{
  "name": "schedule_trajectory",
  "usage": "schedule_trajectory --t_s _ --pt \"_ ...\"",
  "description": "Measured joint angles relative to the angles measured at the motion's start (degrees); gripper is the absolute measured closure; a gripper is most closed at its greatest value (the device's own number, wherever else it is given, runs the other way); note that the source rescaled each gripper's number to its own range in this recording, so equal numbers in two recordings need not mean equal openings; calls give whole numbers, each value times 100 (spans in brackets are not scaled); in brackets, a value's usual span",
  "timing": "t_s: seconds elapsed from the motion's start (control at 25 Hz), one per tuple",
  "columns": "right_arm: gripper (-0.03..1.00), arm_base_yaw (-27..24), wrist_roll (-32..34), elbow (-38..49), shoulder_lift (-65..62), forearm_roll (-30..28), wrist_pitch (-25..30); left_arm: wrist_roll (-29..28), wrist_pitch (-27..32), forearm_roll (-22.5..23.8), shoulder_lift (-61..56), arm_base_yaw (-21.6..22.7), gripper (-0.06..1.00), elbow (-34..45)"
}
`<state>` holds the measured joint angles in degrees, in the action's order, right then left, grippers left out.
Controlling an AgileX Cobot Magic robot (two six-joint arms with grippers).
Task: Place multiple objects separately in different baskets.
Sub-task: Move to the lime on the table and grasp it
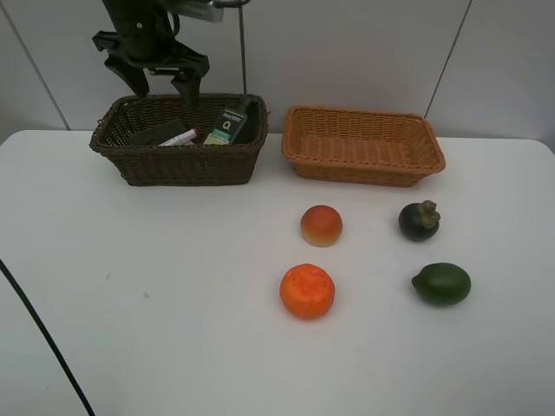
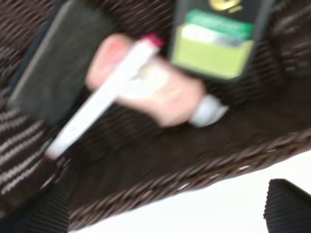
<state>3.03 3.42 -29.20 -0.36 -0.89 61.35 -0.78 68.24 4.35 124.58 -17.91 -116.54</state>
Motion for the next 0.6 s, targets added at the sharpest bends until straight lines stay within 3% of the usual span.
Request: schedule_trajectory --t_s 0.28,0.48,0.6 --pt "-3 0 0 0 0 0 0 -618 47 126 -444 422 -5 562" --pt "-3 0 0 0 0 0 0 -672 43 -158 -1573 1078 -5 1939" --pt "-3 0 0 0 0 0 0 -666 43 -484 -2506 1191 -5 2953"
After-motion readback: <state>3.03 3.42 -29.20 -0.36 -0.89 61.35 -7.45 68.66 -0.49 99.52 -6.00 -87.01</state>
